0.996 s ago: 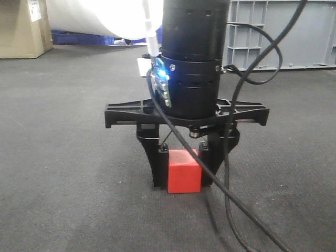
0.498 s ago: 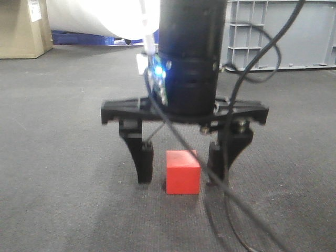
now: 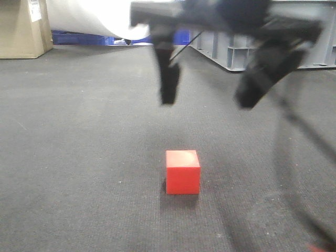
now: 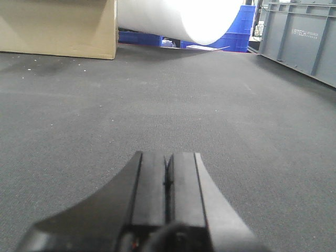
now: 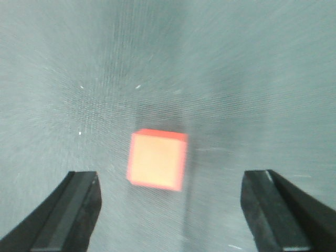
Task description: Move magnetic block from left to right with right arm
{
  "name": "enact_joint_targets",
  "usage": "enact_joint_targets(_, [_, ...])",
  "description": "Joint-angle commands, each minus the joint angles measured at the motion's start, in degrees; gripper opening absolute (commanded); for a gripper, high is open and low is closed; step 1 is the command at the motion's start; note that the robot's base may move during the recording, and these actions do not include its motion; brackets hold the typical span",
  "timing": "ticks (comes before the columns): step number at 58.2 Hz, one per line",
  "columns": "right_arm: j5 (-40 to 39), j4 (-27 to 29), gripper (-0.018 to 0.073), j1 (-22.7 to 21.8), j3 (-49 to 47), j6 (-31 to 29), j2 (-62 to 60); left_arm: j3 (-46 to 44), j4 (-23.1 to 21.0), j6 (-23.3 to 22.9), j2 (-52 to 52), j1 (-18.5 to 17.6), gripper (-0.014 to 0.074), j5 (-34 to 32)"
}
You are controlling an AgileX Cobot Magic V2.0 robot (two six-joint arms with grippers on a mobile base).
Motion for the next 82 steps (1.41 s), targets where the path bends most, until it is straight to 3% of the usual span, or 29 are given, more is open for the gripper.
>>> enact_joint_targets(1, [-4.77,-2.17,0.0601,-1.67,3.01,-1.90,-7.54,0.51,-0.15,-0.43,-0.40,-0.44,-0.0126,-4.78])
enact_joint_targets(9, [-6.02,1.89,0.0447,-7.09,9.95,-9.08,-14.11,0.51,-0.15,-0.43,-0.40,-0.44,-0.0126,-4.78])
enact_joint_targets(23, [-6.28,10.25,0.0062,-22.98,19.38,-26.67,-24.53,0.51,-0.15,-0.43,-0.40,-0.44,-0.0126,-4.78])
enact_joint_targets(33, [-8.49,15.80,0.0058,-33.76,24.09,-39.17,-30.71,0.51,-0.15,-0.43,-0.40,-0.44,-0.0126,-4.78])
enact_joint_targets(44, [-18.15,19.63,0.0058,-38.78,30.50,-51.70,-37.84,0.51,-0.15,-0.43,-0.40,-0.44,-0.0126,-4.78])
enact_joint_targets(65, [-45.00,19.58,0.0058,-38.96,47.07,-52.42,-58.21,0.51,-0.15,-0.43,-0.40,-0.44,-0.0126,-4.78])
enact_joint_targets(82, [-48.16,19.58,0.0058,-38.96,54.63,-52.42,-77.40,0.51,-0.15,-0.43,-0.40,-0.44,-0.0126,-4.78])
